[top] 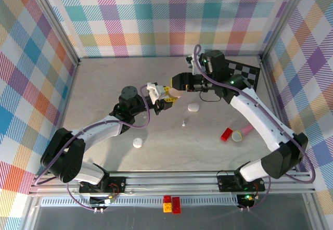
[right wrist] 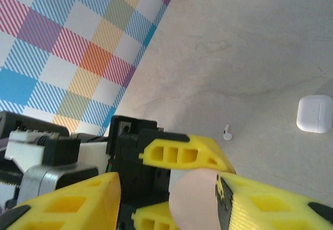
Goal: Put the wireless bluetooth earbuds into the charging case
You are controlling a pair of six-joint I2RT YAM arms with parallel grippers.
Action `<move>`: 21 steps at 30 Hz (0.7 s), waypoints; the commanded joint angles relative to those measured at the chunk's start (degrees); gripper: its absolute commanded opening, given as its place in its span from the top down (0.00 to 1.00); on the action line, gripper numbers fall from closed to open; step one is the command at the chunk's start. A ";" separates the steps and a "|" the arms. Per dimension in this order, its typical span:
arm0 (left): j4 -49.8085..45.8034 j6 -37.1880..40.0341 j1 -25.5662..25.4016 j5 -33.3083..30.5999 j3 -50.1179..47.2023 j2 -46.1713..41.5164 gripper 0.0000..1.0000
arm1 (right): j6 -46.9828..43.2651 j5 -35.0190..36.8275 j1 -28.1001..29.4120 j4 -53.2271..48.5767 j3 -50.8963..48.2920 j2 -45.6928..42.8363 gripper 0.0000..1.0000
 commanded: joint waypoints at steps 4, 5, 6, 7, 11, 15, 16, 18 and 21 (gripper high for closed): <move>3.95 -0.60 -0.60 -0.27 -0.79 -1.91 0.65 | 7.33 -1.56 -3.98 10.88 -8.21 -7.42 0.37; 4.36 -0.86 -0.60 -0.31 -0.90 -1.93 0.65 | 9.38 -3.46 -5.00 12.58 -9.78 -7.96 0.35; 4.85 -1.16 -0.60 -0.31 -0.90 -1.93 0.65 | 11.93 -5.92 -6.13 14.48 -11.41 -8.29 0.32; 5.35 -1.61 -0.60 -0.15 -0.88 -1.91 0.64 | 14.27 -8.67 -7.23 16.48 -13.07 -8.38 0.30; 9.93 -4.16 -0.16 0.12 -1.71 -1.48 0.64 | 21.69 -15.57 -9.55 23.98 -18.54 -8.17 0.26; 9.45 -4.40 -0.16 0.52 -1.33 -2.18 0.64 | 27.52 -21.87 -9.93 30.57 -21.53 -6.38 0.26; 9.50 -4.53 -0.16 0.65 -1.26 -2.19 0.64 | 29.36 -23.48 -9.93 33.19 -22.33 -5.67 0.26; 9.61 -4.67 -0.16 0.81 -1.07 -2.20 0.64 | 32.58 -25.23 -9.80 37.94 -23.85 -4.44 0.27; 9.67 -4.98 -0.16 1.09 -0.83 -2.02 0.64 | 37.68 -26.42 -9.09 46.06 -25.99 -2.42 0.30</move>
